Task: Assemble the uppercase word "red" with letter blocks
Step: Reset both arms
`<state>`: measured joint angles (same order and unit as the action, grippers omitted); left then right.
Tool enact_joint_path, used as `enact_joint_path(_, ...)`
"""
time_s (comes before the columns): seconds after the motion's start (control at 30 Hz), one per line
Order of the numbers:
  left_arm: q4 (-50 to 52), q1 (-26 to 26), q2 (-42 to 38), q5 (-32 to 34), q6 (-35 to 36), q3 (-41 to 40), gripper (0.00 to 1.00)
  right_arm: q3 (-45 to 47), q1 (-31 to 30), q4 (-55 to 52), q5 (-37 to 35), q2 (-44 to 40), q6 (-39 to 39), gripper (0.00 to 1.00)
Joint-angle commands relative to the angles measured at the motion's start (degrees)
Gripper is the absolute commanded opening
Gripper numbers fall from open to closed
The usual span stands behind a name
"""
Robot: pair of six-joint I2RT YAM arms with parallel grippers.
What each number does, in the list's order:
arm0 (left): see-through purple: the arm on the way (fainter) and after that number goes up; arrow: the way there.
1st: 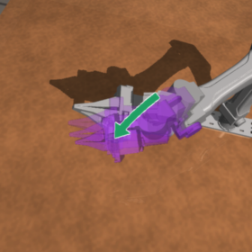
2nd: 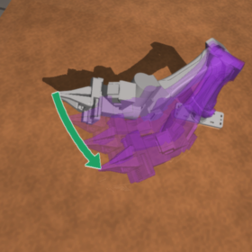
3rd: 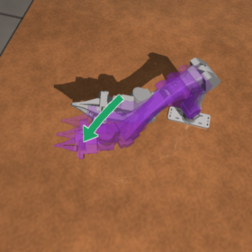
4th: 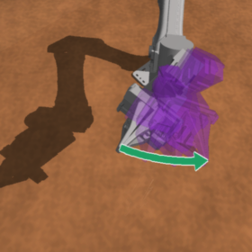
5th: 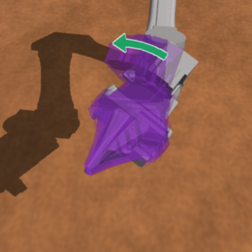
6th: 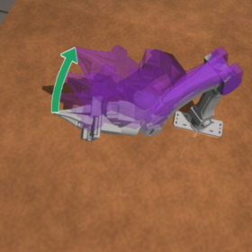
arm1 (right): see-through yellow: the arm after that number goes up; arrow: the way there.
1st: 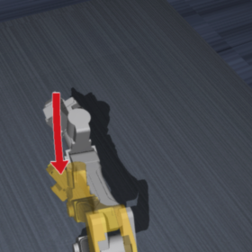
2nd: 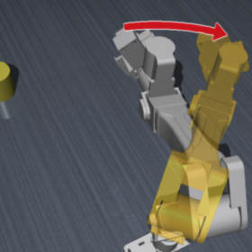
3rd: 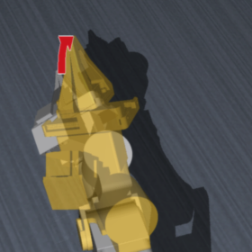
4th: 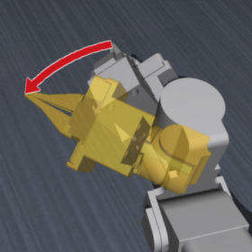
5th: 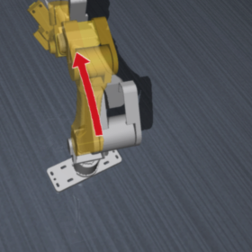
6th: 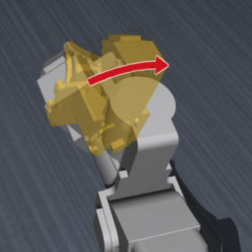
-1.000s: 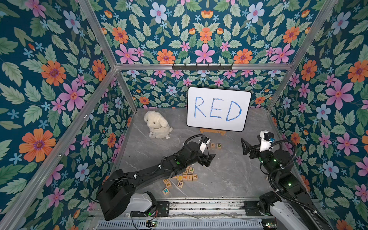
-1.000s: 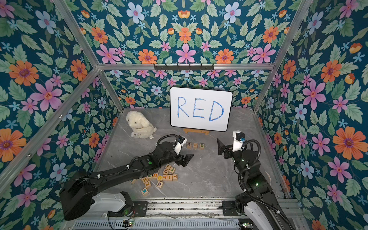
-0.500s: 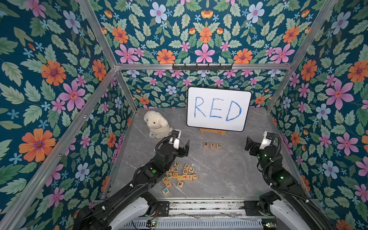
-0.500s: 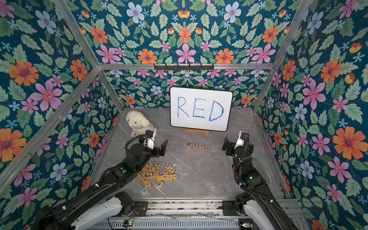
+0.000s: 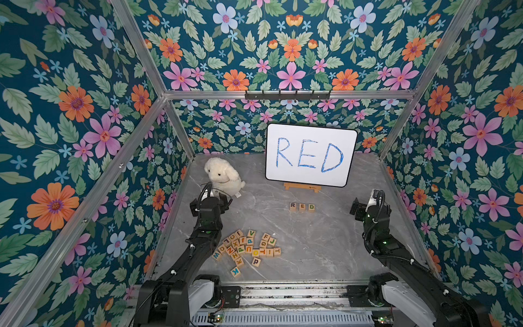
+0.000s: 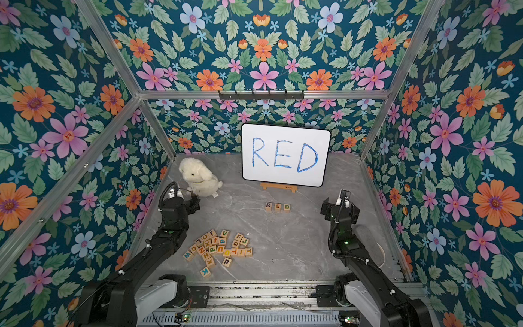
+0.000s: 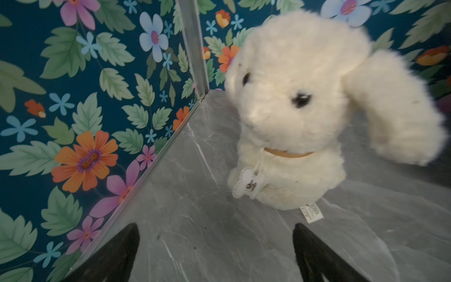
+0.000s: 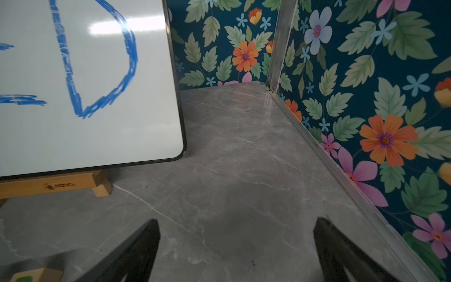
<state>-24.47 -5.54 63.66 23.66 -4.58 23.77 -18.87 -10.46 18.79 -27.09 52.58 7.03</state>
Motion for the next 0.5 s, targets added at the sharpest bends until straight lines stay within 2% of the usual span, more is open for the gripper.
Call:
enact_joint_path(0.0,-12.9,1.9,4.1,-4.6,-2.0,-2.7,0.99,0.6,0.6,6.7,2.4,1.8,-0.7,0.99)
enact_joint_path(0.17,-24.2,2.1,14.6,-3.6,-1.7,-4.9,0.99,3.0,0.7,14.5,3.2,8.2,-1.2,0.99)
enact_joint_path(0.27,-30.4,2.4,17.3,-2.8,-2.1,-6.2,0.99,5.2,0.7,22.5,4.2,12.0,-2.3,0.99)
enact_joint_path(0.47,-41.8,2.9,23.0,-8.0,1.8,-8.0,0.99,3.3,1.7,27.5,10.2,19.7,-8.2,0.99)
